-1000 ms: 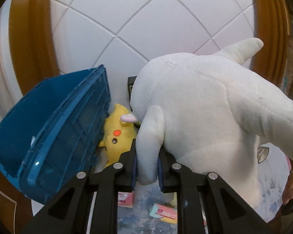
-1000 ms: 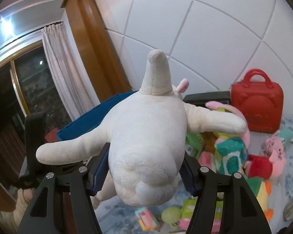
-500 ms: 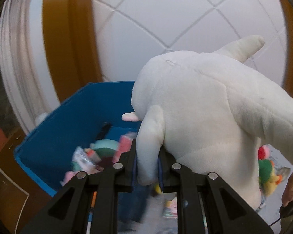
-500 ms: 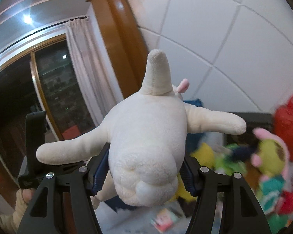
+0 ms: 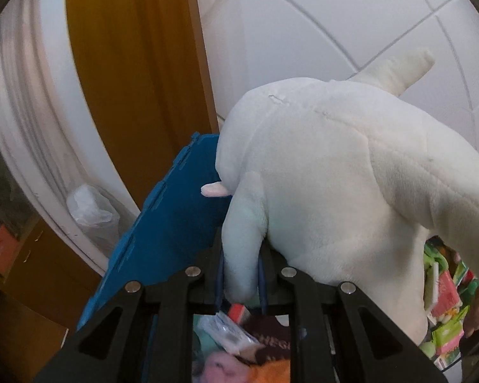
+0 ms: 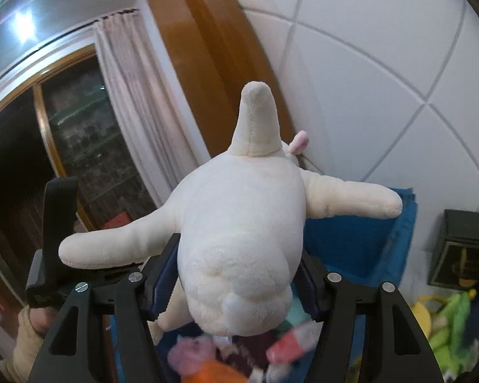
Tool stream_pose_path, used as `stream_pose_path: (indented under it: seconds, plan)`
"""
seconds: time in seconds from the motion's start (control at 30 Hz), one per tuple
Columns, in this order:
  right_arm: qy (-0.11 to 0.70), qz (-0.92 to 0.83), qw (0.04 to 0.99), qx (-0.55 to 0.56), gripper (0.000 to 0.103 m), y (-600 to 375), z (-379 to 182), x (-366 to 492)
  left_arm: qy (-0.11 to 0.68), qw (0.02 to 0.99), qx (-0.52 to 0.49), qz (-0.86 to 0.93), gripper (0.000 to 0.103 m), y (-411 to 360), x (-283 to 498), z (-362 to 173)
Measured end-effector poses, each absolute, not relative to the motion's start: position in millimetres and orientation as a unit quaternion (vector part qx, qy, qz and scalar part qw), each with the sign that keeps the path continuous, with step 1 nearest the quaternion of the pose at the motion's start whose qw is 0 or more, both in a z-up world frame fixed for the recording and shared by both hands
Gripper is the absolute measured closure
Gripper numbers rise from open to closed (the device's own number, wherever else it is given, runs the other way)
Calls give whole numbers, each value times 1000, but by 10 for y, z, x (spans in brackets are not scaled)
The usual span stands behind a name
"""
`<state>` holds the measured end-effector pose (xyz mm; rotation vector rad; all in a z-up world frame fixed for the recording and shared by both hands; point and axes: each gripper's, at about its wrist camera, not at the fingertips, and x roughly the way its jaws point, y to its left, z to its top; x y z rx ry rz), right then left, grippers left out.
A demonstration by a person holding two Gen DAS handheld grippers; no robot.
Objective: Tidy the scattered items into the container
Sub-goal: 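Carry the white plush animal over the blue crate with the left gripper, then open the left gripper to drop the white plush into the crate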
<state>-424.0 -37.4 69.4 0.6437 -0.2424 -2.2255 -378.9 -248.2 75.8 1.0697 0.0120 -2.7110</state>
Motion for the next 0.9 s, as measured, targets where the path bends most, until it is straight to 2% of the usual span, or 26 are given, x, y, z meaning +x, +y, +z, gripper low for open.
stream_pose_path:
  seconds: [0.23, 0.33, 0.4, 0.47, 0.5, 0.57, 0.6, 0.73, 0.9]
  plan:
    - [-76, -879, 364, 300, 38, -704, 594, -4921, 25, 88, 410, -907, 87, -2786, -4439, 401]
    - [-63, -883, 340, 316, 28, -766, 523, -5136, 31, 87, 439, -894, 81, -2821, -4661, 173]
    - [-52, -884, 321, 335, 27, -838, 430, -5298, 40, 87, 458, -884, 80, -2880, -4802, 6]
    - [-49, -884, 310, 347, 18, -857, 344, -5392, 47, 93, 463, -880, 71, -2836, -4801, -70]
    - [-49, -883, 307, 350, 16, -852, 295, -5439, 50, 96, 464, -879, 66, -2856, -4831, -96]
    - [-42, -883, 304, 356, 16, -833, 220, -5472, 47, 100, 463, -879, 45, -2870, -4850, -115]
    - [-37, -883, 303, 357, 16, -868, 222, -5498, 45, 102, 460, -881, 43, -2866, -4875, -113]
    - [-32, -883, 302, 357, 15, -914, 270, -5483, 46, 102, 451, -886, 42, -2975, -4868, -41]
    - [-28, -887, 296, 354, 7, -861, 344, -5416, 46, 108, 448, -887, 42, -2996, -4744, 19]
